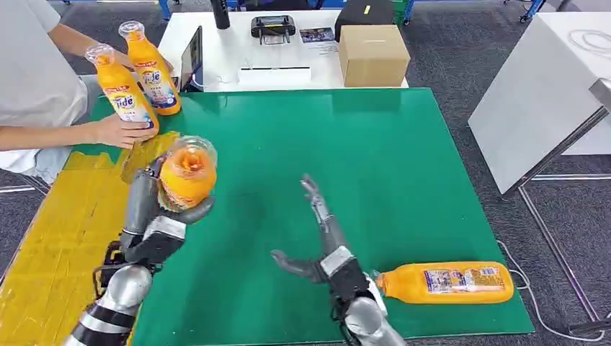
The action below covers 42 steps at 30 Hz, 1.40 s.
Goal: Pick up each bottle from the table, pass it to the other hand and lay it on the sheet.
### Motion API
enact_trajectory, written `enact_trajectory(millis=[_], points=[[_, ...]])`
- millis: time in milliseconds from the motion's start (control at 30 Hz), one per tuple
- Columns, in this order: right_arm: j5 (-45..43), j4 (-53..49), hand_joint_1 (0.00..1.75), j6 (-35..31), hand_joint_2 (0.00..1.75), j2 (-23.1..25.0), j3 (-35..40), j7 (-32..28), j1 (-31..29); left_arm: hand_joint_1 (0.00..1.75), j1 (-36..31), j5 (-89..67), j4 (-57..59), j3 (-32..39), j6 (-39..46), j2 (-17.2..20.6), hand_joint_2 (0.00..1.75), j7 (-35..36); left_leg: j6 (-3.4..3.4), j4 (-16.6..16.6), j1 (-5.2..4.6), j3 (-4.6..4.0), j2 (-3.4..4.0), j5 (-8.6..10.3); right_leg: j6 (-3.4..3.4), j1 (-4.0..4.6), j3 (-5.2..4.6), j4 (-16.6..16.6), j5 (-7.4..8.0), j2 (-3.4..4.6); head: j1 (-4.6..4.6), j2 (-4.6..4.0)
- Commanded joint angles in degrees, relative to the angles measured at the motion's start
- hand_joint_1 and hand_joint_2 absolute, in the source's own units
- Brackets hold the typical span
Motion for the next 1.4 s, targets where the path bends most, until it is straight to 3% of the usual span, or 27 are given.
enact_trajectory(millis=[33, 267, 367, 433, 533, 633, 833, 1000, 1067, 1133, 1300, 1400], points=[[1.22, -15.29, 0.0, 0.24, 1.75, -3.8, -9.43, -0.86, 4.93, 1.75, -4.33, -16.77, 11.22, 3.75, -5.69, 14.89, 1.75, 5.45, -0.04, -0.02, 0.04, 0.18, 0.03, -0.07, -0.06, 0.05, 0.16, -0.03, -0.05, 0.07, -0.02, 0.0], [1.23, -15.26, 0.0, 0.13, 1.75, -3.62, -9.68, -0.92, 4.9, 1.75, -4.57, -16.53, 12.14, 4.13, -5.69, 15.14, 1.75, 5.15, -0.01, -0.02, 0.05, 0.12, 0.13, -0.03, -0.04, 0.06, 0.09, -0.03, -0.06, -0.02, 0.0, 0.0], [1.19, -15.26, 0.0, -0.23, 1.75, -3.9, -10.21, -1.25, 4.58, 1.75, -5.1, -23.79, 14.31, 0.8, -10.47, 21.53, 1.75, 7.61, -0.01, -0.02, 0.03, 0.08, 0.21, -0.02, -0.04, 0.03, 0.03, -0.02, -0.03, 0.09, 0.0, 0.0], [0.62, -15.3, 0.0, -0.08, 1.75, -4.18, -10.75, -1.64, 4.43, 1.75, -5.11, -23.28, 15.85, -1.97, -14.32, 27.69, 1.75, 5.45, -0.04, -0.01, 0.11, 0.28, 0.31, -0.11, -0.09, 0.1, 0.24, -0.05, -0.07, 0.21, 0.02, 0.0], [-0.24, -14.69, 0.0, 0.24, 1.75, -4.43, -11.29, -2.03, 4.11, 1.75, -0.47, -16.02, 13.36, -1.23, -18.56, 34.03, 1.75, 1.03, -0.08, -0.02, 0.1, 0.21, 0.5, -0.1, -0.12, 0.1, 0.08, 0.0, -0.02, 0.39, 0.0, 0.0], [-0.78, -14.3, 0.0, 0.39, 1.75, -4.37, -11.58, -2.26, 3.81, 1.75, 4.42, -15.08, 11.72, -0.06, -19.76, 35.58, 1.75, 1.07, -0.08, -0.09, 0.11, 0.36, 0.64, -0.17, -0.13, 0.14, 0.18, -0.06, -0.06, 0.56, 0.0, 0.0], [-1.5, -13.13, 0.0, 1.24, 1.75, -4.17, -11.11, -2.12, 2.31, 1.75, 7.17, -12.9, 12.63, -0.93, -20.05, 31.65, 1.75, -1.04, -0.01, -0.14, 0.06, 0.3, 0.34, -0.08, -0.06, 0.07, 0.21, -0.11, -0.07, 0.24, 0.0, 0.0], [-1.57, -11.4, 0.0, 1.88, 1.75, -3.86, -9.6, -1.7, 0.46, 1.75, 3.93, -14.38, 19.28, -4.58, -18.25, 25.72, 1.75, -1.74, -0.01, -0.19, 0.01, 0.2, 0.22, 0.03, -0.06, 0.0, 0.15, -0.11, -0.02, 0.13, 0.02, 0.0], [-1.56, -11.33, 0.0, 1.73, 1.75, -3.92, -9.39, -1.7, 0.31, 1.75, 3.5, -14.51, 20.17, -5.39, -17.58, 25.28, 1.75, -1.71, -0.01, -0.24, -0.03, 0.27, 0.16, 0.05, -0.07, -0.03, 0.23, -0.17, -0.01, 0.08, 0.02, 0.0], [-1.63, -11.28, 0.0, 1.95, 1.75, -4.0, -9.27, -1.59, 0.24, 1.75, 3.82, -12.8, 19.96, -4.91, -17.29, 24.55, 1.75, -2.82, -0.01, -0.19, -0.01, 0.26, 0.16, 0.03, -0.07, -0.01, 0.23, -0.15, -0.02, 0.08, 0.02, 0.0], [-1.84, -10.04, 0.0, 2.19, 1.75, -3.92, -8.35, -1.0, -0.41, 1.75, 3.11, -12.67, 22.07, -3.78, -12.23, 17.79, 1.75, -2.73, 0.0, -0.23, -0.06, 0.31, 0.13, 0.03, -0.05, -0.06, 0.27, -0.16, -0.03, 0.05, -0.02, 0.0], [-1.83, -9.74, 0.0, 2.17, 1.75, -3.84, -7.89, -0.86, -0.42, 1.75, 0.45, -13.89, 23.82, -4.1, -10.89, 16.56, 1.75, -1.18, 0.0, -0.19, 0.0, 0.28, 0.03, 0.03, -0.05, -0.01, 0.29, -0.17, -0.02, -0.04, 0.0, 0.0]])
